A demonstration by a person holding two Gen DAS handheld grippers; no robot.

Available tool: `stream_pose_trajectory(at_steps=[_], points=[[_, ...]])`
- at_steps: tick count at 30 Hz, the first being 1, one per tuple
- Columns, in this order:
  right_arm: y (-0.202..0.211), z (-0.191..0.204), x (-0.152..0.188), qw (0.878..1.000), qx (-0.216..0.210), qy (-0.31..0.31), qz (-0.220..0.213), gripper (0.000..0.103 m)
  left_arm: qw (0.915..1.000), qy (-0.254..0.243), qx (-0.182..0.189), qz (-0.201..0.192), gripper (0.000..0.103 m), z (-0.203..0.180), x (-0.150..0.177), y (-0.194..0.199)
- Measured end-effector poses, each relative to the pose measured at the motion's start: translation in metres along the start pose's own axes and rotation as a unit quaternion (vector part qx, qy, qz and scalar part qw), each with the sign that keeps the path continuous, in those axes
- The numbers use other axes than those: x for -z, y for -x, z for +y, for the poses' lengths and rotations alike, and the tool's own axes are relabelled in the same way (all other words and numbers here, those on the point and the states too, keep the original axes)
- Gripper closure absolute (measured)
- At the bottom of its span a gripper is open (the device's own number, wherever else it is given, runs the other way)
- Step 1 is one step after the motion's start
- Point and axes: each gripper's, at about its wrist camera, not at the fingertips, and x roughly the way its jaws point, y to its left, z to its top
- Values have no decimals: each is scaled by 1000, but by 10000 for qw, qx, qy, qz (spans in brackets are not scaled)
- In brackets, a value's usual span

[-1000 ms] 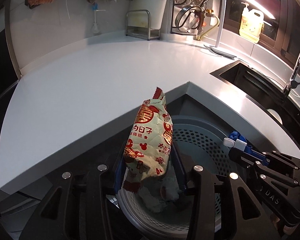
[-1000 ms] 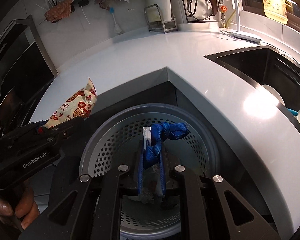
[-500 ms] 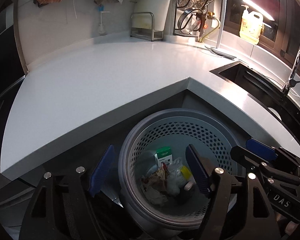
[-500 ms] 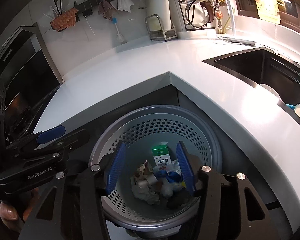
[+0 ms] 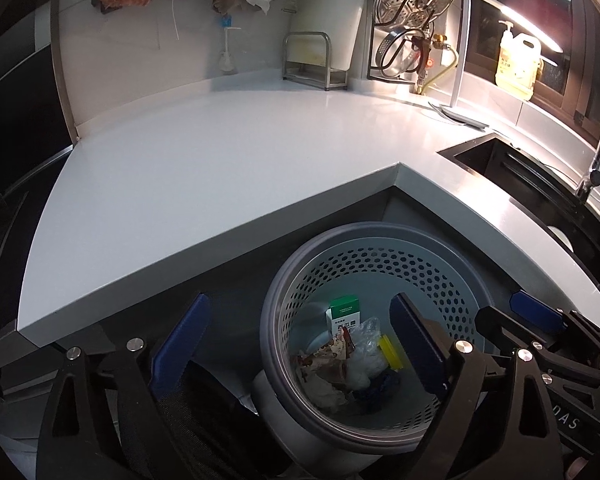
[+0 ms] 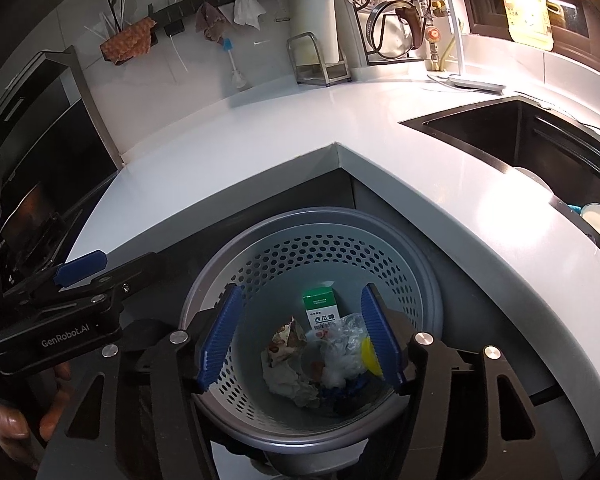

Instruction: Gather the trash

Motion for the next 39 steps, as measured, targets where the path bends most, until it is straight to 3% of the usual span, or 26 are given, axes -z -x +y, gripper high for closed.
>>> stream_pose_trajectory(at_steps=[14, 39], points=[[10, 7, 2, 9997, 180, 20, -159, 30, 9998, 80, -155, -55, 6, 10, 1, 9], [15, 11, 4, 9990, 368, -55, -232, 26, 9989, 111, -448, -65, 6, 17, 5, 15]])
